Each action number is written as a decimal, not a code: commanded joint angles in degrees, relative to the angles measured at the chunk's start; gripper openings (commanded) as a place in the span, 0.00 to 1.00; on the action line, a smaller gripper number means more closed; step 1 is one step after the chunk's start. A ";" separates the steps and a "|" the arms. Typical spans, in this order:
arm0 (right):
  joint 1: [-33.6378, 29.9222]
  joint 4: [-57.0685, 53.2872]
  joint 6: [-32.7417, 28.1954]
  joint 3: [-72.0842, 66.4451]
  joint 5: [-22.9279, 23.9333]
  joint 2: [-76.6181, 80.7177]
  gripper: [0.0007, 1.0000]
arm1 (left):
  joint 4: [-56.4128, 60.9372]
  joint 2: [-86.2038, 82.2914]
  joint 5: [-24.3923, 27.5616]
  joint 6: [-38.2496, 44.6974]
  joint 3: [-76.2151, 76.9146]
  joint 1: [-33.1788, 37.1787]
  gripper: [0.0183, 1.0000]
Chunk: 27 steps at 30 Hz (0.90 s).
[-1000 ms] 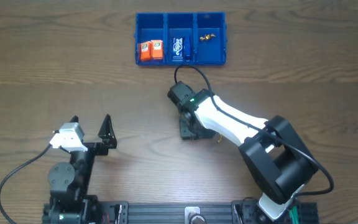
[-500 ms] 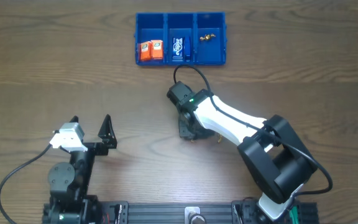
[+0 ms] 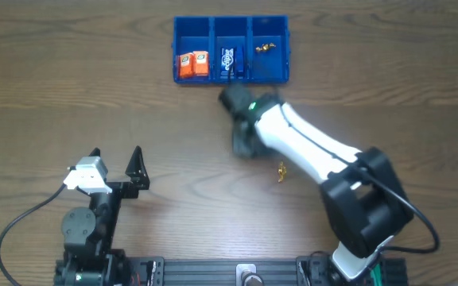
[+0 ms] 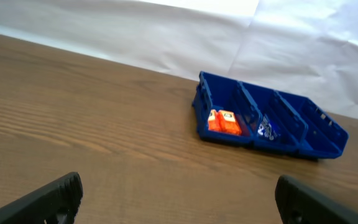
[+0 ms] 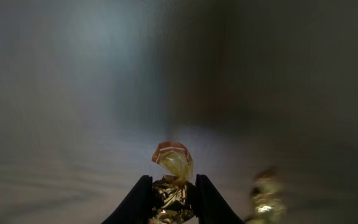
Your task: Sort Candies Into Trays
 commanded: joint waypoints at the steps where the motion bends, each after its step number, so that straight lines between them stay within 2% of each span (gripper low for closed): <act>1: -7.56 -0.59 -8.13 16.55 5.18 -1.14 0.16 | -0.92 -0.37 0.11 0.79 -1.73 -0.17 1.00; 5: -12.11 4.33 -10.64 25.46 9.92 3.58 0.16 | -0.92 -0.37 0.11 0.79 -1.73 -0.17 1.00; 9: -13.35 11.39 -13.00 26.14 9.92 8.35 0.16 | -0.92 -0.37 0.11 0.79 -1.73 -0.17 1.00; 10: -13.42 13.03 -13.18 26.14 9.99 9.73 0.20 | -0.92 -0.37 0.11 0.79 -1.73 -0.17 1.00; 12: -13.46 16.04 -13.60 26.14 10.40 12.83 0.20 | -0.92 -0.37 0.11 0.79 -1.73 -0.17 1.00; 18: -13.44 19.17 -13.99 26.12 11.43 18.36 0.21 | -0.92 -0.37 0.11 0.79 -1.73 -0.17 1.00; 19: -13.46 19.17 -13.99 26.08 11.41 18.71 0.26 | -0.92 -0.37 0.11 0.79 -1.73 -0.17 1.00; 20: -13.46 18.99 -13.99 26.08 11.41 18.78 0.38 | -0.92 -0.37 0.11 0.79 -1.73 -0.17 1.00; 22: -13.46 18.82 -14.01 26.08 11.41 18.75 0.46 | -0.92 -0.37 0.11 0.79 -1.73 -0.17 1.00; 23: -13.46 18.80 -14.03 26.08 11.39 18.73 0.55 | -0.92 -0.37 0.11 0.79 -1.73 -0.17 1.00; 24: -13.44 18.75 -14.27 26.08 11.39 18.60 0.69 | -0.92 -0.37 0.11 0.79 -1.73 -0.17 1.00; 25: -13.44 18.67 -14.84 26.08 11.39 18.40 0.75 | -0.94 -0.37 0.11 0.79 -1.73 -0.17 1.00; 27: -13.44 18.49 -15.98 25.81 11.39 17.20 0.78 | -0.92 -0.37 0.11 0.79 -1.73 -0.17 1.00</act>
